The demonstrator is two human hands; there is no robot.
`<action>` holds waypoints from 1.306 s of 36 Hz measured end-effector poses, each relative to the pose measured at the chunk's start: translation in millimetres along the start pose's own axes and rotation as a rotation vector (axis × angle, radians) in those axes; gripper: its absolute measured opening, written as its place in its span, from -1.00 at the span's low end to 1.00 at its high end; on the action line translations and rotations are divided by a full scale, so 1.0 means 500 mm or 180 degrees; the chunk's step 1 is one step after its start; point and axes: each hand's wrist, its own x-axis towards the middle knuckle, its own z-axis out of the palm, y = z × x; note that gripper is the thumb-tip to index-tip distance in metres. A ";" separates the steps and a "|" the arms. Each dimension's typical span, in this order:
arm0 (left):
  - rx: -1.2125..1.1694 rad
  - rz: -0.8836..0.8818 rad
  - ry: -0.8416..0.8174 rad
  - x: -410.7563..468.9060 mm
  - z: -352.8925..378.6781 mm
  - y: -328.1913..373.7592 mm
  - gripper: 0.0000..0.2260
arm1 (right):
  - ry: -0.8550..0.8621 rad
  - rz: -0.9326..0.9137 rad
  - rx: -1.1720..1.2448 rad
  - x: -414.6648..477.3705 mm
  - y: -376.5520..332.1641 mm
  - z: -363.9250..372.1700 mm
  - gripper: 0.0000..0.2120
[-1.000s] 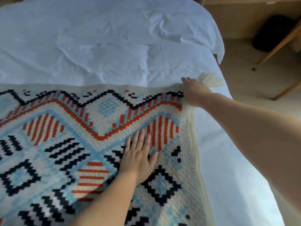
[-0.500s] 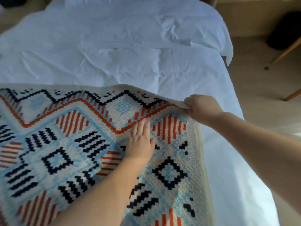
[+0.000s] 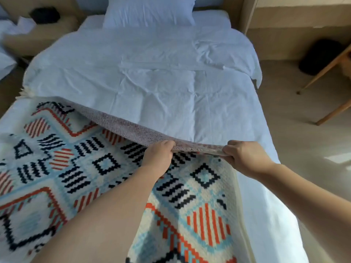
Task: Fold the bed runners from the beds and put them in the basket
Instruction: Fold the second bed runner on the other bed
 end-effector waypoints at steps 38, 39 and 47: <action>-0.0220 0.0631 -0.1169 -0.606 0.252 0.049 -0.77 | -0.2119 0.0906 -0.0121 -0.610 -0.277 0.195 -0.86; -0.0265 0.0620 -0.1139 -0.610 0.266 0.045 -0.75 | -0.2060 0.0880 -0.0126 -0.617 -0.277 0.209 -0.86; -0.0114 0.0748 -0.0924 -0.616 0.318 0.047 -0.63 | -0.1259 0.1016 0.0581 -0.626 -0.262 0.235 -0.41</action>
